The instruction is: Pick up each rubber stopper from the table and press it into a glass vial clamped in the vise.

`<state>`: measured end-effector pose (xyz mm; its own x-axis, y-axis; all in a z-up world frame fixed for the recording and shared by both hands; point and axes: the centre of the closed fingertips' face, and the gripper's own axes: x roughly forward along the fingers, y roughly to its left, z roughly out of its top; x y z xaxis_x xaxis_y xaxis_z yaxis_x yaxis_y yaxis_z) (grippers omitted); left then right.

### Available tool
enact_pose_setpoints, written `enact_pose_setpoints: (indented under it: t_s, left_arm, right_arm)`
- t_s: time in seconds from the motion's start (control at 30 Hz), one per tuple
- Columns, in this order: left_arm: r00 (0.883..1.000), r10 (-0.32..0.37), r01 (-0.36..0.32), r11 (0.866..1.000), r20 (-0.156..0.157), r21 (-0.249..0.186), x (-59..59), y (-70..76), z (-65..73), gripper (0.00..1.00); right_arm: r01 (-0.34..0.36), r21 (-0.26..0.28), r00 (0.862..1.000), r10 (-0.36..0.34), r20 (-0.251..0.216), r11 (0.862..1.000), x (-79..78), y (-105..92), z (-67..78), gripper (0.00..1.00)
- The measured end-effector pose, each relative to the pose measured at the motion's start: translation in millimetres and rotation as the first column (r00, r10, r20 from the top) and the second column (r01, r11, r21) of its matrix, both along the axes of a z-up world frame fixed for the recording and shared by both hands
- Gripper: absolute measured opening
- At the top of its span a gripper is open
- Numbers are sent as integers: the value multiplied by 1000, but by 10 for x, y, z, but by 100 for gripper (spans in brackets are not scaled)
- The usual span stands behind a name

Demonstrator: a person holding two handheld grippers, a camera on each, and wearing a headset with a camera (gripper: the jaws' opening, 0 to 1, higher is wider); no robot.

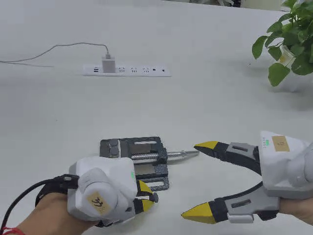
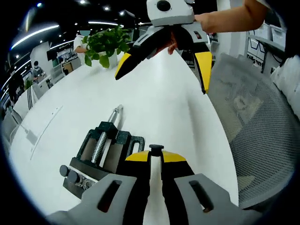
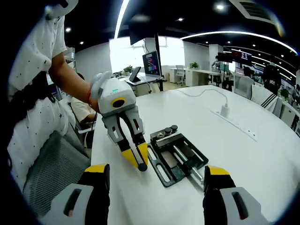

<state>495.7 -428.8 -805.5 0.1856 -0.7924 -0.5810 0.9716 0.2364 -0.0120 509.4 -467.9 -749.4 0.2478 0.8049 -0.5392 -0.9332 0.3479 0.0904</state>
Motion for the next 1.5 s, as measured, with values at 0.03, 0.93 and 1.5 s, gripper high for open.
enact_pose_setpoints:
  t_s: [0.03,0.93,1.5]
  left_arm:
    - [1000,27,-28,999,-12,-29,3,21,81,4]
    - [981,189,-192,938,-38,-288,-123,242,1088,4]
    - [983,183,-181,931,-23,-316,-148,262,1195,4]
  right_arm:
    - [-2,-3,1000,2,-10,1000,12,23,44,78]
    - [-360,-89,933,355,-68,929,-305,721,619,20]
    - [-400,-97,916,393,-84,911,-384,755,644,9]
